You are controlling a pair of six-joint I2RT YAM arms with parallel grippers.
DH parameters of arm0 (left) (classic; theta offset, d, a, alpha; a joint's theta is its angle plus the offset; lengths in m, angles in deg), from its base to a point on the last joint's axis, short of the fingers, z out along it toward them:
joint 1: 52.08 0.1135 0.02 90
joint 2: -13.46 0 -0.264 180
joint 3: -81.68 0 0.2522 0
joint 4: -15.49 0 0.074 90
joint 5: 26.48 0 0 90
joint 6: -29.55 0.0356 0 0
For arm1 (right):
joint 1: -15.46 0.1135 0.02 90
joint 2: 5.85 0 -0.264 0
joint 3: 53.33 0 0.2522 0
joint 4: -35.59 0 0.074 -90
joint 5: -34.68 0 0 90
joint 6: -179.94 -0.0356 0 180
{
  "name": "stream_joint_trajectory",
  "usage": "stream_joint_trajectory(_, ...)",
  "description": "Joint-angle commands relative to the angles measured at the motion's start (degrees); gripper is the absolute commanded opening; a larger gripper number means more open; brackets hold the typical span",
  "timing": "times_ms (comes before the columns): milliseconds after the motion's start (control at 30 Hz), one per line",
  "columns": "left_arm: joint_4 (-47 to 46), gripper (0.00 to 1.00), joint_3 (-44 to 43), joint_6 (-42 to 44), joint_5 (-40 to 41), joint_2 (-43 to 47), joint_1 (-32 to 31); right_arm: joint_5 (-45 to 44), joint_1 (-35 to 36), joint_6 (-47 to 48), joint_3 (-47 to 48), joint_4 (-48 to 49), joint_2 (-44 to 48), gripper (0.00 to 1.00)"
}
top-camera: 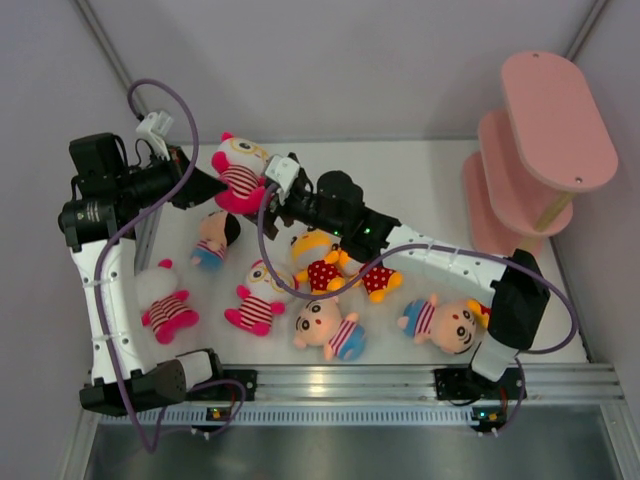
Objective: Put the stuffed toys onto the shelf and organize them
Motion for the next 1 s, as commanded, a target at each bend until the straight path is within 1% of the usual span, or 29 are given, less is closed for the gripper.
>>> stream_joint_trajectory(0, -1.4, 0.00, -1.7, 0.7, -2.7, 0.8, -0.2, 7.0, -1.7, -1.1, 1.2, 0.8, 4.2, 0.98)
stream_joint_trajectory(100, -1.5, 0.00, -1.6, 0.7, -2.8, 0.8, -0.2, 9.9, -1.9, -1.3, 2.6, 0.6, 3.3, 0.99)
stream_joint_trajectory(200, -1.5, 0.00, -1.7, 0.7, -3.1, 0.9, -0.1, 12.9, -1.9, -3.4, 4.1, 1.3, 1.9, 0.98)
stream_joint_trajectory(300, -1.5, 0.00, -1.8, 0.6, -3.9, 0.9, -0.1, 16.2, -1.9, -5.5, 6.2, 1.5, 0.0, 0.92)
stream_joint_trajectory(367, -1.5, 0.00, -1.8, 0.7, -3.8, 1.0, -0.1, 17.7, -1.9, -7.0, 7.0, 1.9, -0.9, 0.86)
stream_joint_trajectory(400, -1.4, 0.00, -1.7, 0.8, -3.7, 1.0, -0.2, 18.2, -1.9, -8.1, 7.2, 2.4, -1.5, 0.82)
stream_joint_trajectory(433, -1.5, 0.00, -1.6, 0.8, -3.8, 1.0, -0.1, 18.7, -1.9, -8.8, 7.3, 3.5, -1.7, 0.70)
stream_joint_trajectory(467, -1.4, 0.00, -1.7, 0.7, -3.8, 1.0, -0.1, 18.8, -2.0, -9.2, 7.4, 3.6, -1.9, 0.65)
stream_joint_trajectory(533, -1.4, 0.00, -1.8, 0.7, -4.4, 1.1, -0.1, 18.9, -1.8, -9.7, 9.1, 2.6, -3.0, 0.60)
stream_joint_trajectory(600, -1.5, 0.00, -1.9, 0.7, -4.8, 1.2, -0.1, 18.5, -1.7, -9.6, 10.6, 0.5, -3.9, 0.60)
stream_joint_trajectory(700, -1.5, 0.00, -2.1, 0.9, -4.6, 1.2, -0.1, 18.3, -1.7, -9.5, 11.2, -0.1, -4.6, 0.52)
stream_joint_trajectory(733, -1.5, 0.00, -2.2, 0.8, -4.6, 1.1, -0.1, 18.4, -1.6, -9.5, 11.4, -0.5, -4.7, 0.44)
stream_joint_trajectory(767, -1.5, 0.00, -2.3, 0.8, -4.9, 1.1, -0.2, 18.4, -1.6, -9.5, 11.6, -1.2, -4.9, 0.38)
stream_joint_trajectory(800, -1.5, 0.00, -2.3, 0.8, -5.0, 1.1, -0.1, 18.6, -1.6, -9.1, 12.2, -1.7, -5.3, 0.31)
stream_joint_trajectory(833, -1.5, 0.00, -2.3, 0.8, -5.0, 1.1, -0.1, 18.6, -1.5, -8.9, 12.6, -2.1, -5.4, 0.00)
stream_joint_trajectory(967, -1.5, 0.00, -2.1, 1.2, -4.2, 1.0, -0.1, 16.7, -1.5, -7.9, 12.4, -2.6, -4.8, 0.00)
